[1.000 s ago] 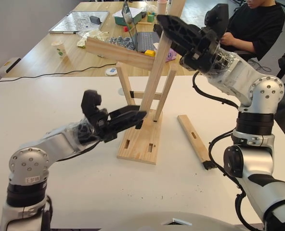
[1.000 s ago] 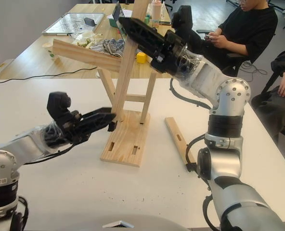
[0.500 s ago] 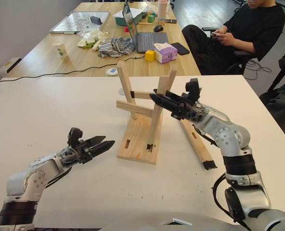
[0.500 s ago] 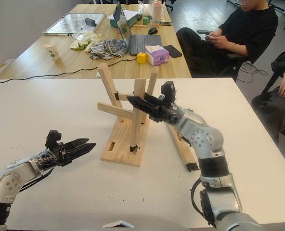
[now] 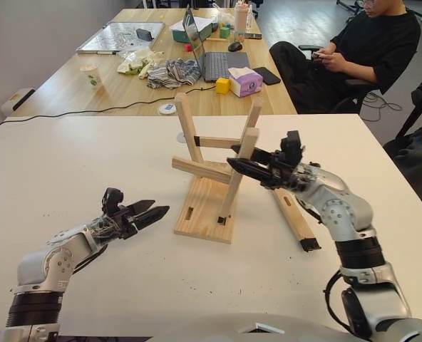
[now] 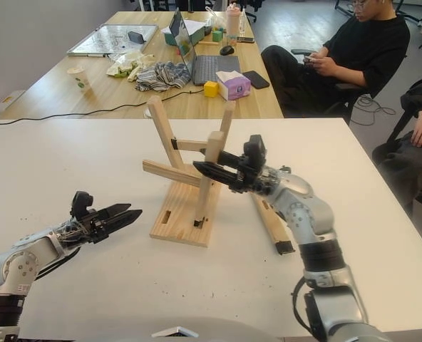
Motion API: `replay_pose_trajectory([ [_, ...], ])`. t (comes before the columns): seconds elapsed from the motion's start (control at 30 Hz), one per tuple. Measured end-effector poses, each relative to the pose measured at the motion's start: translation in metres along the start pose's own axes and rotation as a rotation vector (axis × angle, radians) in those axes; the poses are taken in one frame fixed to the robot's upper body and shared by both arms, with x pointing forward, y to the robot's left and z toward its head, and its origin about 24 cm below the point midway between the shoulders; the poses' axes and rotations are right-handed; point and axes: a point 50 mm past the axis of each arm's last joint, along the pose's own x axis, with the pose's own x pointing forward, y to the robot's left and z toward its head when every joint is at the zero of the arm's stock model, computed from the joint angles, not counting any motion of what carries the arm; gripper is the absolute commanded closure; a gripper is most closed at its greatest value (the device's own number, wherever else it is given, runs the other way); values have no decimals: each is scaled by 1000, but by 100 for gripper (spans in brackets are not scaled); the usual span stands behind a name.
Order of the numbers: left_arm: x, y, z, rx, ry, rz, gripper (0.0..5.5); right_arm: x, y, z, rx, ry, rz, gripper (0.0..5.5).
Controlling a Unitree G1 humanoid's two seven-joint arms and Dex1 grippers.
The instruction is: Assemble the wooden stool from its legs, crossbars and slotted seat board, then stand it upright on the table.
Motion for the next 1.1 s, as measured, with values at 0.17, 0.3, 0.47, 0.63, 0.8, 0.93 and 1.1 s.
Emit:
replay_pose_trajectory([
  [0.17,0,0,0,-13,-26,6,103,-24,-3,4,-31,105,47,345],
  [0.3,0,1,1,-14,-35,15,103,-43,-4,-20,-10,298,40,346],
  [0.47,-1,2,3,-17,-64,36,103,-46,1,-12,-49,341,76,346],
  [0.63,0,3,-2,-29,-68,50,103,-37,3,-7,-110,378,94,346],
  [0.8,1,2,-4,-27,-76,64,103,-21,3,9,-182,470,124,346],
  [0.93,3,0,-11,-50,-85,68,103,-13,2,23,-226,551,112,346],
  [1.1,5,-4,-18,-59,-107,82,103,-22,-14,42,-284,678,7,346],
])
